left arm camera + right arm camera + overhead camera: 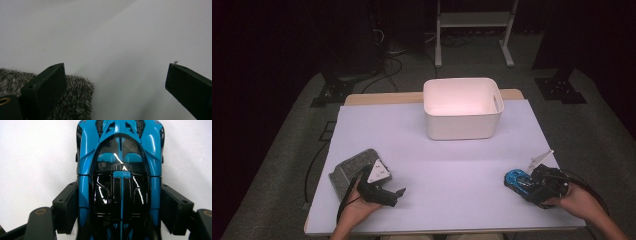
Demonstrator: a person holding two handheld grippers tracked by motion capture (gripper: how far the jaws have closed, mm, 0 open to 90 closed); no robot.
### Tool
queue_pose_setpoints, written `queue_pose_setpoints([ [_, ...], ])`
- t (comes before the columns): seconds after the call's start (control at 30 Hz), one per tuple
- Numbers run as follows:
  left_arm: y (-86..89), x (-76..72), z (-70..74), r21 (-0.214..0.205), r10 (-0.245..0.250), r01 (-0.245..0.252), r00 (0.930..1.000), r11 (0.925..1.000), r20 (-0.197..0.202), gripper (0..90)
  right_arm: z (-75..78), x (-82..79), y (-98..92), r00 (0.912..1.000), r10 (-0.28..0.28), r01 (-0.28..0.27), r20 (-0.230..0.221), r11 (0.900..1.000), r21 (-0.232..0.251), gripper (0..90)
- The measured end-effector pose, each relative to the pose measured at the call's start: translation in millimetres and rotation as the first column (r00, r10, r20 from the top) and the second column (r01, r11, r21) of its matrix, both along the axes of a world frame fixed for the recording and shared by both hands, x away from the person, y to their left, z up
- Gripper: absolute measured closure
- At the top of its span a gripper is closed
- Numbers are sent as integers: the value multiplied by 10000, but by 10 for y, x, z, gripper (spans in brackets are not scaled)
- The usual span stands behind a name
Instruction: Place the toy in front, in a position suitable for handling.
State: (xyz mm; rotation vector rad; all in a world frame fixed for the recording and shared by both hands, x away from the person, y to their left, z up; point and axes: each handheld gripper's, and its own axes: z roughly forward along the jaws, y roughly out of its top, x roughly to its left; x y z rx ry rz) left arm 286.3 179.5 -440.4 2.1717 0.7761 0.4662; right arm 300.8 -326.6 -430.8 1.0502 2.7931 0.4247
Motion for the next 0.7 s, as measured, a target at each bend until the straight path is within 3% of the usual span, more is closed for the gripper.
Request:
queue_pose_setpoints([
  [0.53, 5, 7, -3, -44, 37, -37, 10000, 10000, -39, 27, 44, -63, -79, 9996, 244, -233, -154, 9977, 641, 253],
  [0.7, 12, 6, 6, -22, 46, -46, 10000, 10000, -28, 27, 85, -68, -48, 9993, 383, -383, 10, 9968, 695, 253],
])
